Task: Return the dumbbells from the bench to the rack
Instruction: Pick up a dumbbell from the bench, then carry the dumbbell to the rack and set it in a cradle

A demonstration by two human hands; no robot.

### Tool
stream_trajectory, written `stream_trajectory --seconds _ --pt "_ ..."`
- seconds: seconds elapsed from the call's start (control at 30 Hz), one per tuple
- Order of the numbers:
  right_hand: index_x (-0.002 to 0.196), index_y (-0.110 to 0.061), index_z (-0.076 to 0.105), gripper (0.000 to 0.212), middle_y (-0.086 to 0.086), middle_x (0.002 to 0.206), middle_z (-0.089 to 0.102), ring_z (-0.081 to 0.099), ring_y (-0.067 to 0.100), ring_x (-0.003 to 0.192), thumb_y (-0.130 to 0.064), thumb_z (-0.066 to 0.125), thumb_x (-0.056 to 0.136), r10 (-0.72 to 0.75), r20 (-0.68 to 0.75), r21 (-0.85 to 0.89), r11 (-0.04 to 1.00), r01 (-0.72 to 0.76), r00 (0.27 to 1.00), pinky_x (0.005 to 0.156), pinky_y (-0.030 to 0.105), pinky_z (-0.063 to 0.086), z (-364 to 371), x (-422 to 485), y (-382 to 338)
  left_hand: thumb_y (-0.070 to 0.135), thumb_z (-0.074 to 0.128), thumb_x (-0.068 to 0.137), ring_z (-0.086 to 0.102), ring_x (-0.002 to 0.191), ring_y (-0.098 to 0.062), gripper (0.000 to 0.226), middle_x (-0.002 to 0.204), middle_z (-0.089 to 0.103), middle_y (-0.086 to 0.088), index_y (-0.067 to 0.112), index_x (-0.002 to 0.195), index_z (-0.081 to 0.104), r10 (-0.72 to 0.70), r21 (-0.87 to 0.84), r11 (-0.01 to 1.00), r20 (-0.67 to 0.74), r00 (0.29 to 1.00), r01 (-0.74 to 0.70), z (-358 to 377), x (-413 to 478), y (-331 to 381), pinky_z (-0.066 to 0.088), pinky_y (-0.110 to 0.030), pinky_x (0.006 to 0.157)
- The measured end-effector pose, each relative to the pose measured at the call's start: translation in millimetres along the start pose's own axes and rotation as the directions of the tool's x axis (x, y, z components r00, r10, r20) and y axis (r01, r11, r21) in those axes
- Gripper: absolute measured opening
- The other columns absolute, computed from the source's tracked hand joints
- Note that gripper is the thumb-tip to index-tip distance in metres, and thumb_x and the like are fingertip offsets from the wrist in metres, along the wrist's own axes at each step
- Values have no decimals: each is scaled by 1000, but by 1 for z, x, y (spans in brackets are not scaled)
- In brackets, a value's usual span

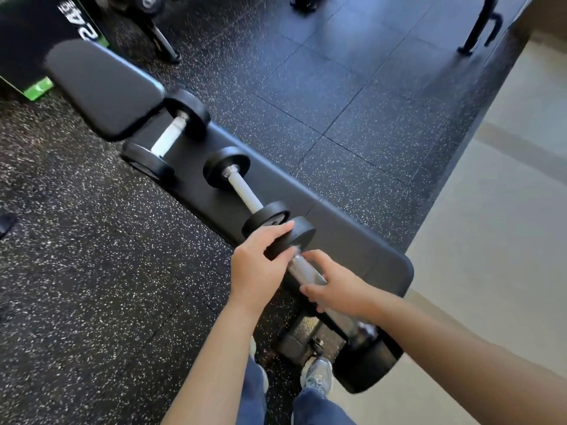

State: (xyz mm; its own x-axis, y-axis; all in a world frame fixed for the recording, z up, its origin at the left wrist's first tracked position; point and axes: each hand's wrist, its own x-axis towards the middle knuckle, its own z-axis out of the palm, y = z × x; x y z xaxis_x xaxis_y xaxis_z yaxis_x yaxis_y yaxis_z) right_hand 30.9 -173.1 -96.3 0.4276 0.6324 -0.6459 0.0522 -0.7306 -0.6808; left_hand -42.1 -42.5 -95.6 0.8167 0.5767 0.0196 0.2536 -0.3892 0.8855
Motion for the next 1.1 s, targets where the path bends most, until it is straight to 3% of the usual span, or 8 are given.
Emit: stream_trajectory --seconds 0.4,0.6,0.77,0.9,0.93,0.97,1.0,1.1 --pt "148 -24 -7 85 2 154 24 33 18 136 -25 55 90 -103 289 -272 944 185 952 112 31 28 -21 -129 -115 0 74 72 64 91 -4 32 95 71 5 16 99 70 -63 -146 988 -149 987 41 -107 -52 129 50 -26 88" --pt "148 -30 -6 86 -2 152 28 42 8 123 -21 57 89 -226 337 -252 914 319 914 107 27 32 -16 -159 -160 1 74 72 63 92 2 36 94 67 17 28 96 67 -31 -131 991 -277 960 -5 -155 -76 168 49 -20 87" --pt "145 -40 -7 87 3 110 57 49 9 73 -20 56 89 -273 381 -264 883 387 883 71 23 46 -9 -175 -196 2 74 72 61 87 9 32 89 66 20 23 97 70 -36 -121 993 -352 935 -7 -194 -84 186 44 -7 79" --pt "145 -40 -7 90 -13 134 39 55 -6 64 -11 56 88 -328 392 -229 870 437 860 65 11 45 11 -182 -228 3 75 71 62 89 5 36 91 67 17 29 96 68 -22 -109 994 -405 914 -25 -230 -91 187 46 -10 81" --pt "145 -40 -7 90 -22 92 35 59 -3 62 -8 55 89 -344 384 -223 866 447 857 62 13 47 18 -183 -237 3 75 71 63 89 5 37 91 67 17 30 95 68 -20 -108 994 -419 908 -28 -240 -92 185 47 -12 82" --pt "145 -40 -6 90 -31 106 -22 61 0 65 -6 55 89 -348 383 -211 869 447 856 64 17 49 25 -182 -245 4 76 70 63 89 5 36 91 67 17 30 94 68 -18 -103 994 -430 903 -29 -251 -94 183 47 -12 82" --pt "145 -40 -5 90 -35 127 21 59 1 67 -5 55 88 -348 386 -199 873 445 854 64 16 48 33 -180 -252 4 76 70 63 89 5 36 91 67 18 30 94 68 -16 -94 995 -440 898 -28 -262 -96 180 47 -12 82" --pt "144 -44 -1 90 -26 100 42 45 -8 60 -5 57 87 -377 382 -143 878 457 844 62 9 41 60 -172 -274 2 75 70 62 88 8 35 91 66 20 28 94 69 -11 -93 995 -449 894 -34 -297 -100 172 46 -9 81"
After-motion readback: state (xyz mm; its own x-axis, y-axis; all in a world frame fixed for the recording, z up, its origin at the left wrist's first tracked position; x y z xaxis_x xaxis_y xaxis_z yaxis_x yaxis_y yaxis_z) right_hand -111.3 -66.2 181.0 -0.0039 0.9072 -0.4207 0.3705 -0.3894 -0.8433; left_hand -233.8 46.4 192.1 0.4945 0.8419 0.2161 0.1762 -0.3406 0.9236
